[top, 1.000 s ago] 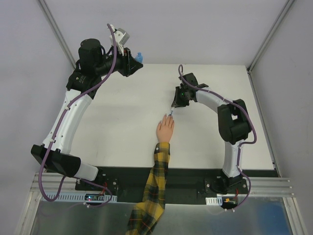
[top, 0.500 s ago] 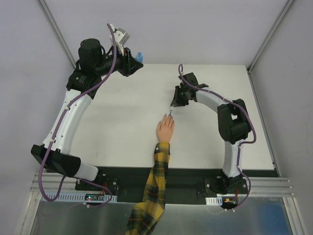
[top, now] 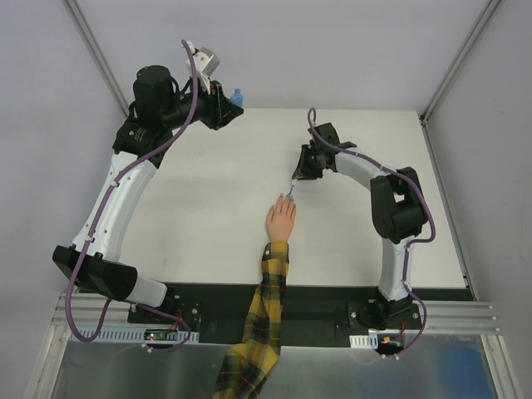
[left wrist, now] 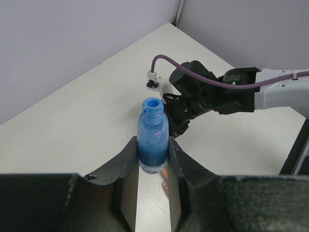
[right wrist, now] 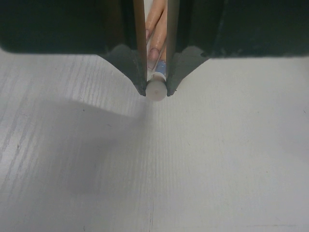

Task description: Paint the nails

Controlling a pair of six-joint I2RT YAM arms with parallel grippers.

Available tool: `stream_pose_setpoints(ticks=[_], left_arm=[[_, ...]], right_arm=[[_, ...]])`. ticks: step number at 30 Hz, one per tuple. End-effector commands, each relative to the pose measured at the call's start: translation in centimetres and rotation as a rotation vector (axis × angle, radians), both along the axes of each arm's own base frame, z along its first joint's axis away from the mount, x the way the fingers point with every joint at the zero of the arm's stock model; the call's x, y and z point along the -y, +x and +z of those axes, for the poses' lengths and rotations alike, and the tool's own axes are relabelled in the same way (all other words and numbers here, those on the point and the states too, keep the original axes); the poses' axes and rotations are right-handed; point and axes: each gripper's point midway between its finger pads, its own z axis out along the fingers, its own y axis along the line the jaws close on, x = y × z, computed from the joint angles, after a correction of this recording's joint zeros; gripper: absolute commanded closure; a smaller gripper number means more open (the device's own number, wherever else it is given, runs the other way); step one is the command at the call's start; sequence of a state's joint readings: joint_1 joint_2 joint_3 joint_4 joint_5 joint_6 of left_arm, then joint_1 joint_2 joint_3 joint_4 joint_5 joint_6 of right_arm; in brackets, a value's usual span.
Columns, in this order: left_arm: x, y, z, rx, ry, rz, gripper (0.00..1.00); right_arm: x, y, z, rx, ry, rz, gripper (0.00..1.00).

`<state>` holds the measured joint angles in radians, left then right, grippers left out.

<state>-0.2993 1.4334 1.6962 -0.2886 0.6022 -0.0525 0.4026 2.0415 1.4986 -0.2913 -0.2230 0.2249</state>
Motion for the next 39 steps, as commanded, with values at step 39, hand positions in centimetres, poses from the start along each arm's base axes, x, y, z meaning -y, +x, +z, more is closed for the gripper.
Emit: stream_pose_setpoints(ticks=[39], left_arm=[[-0.1,-0.6,2.7,0.079,-0.042,-0.022,1.00]], right_arm=[[-0.7,1.0,6.2,0.212,0.228,0.009,1.00]])
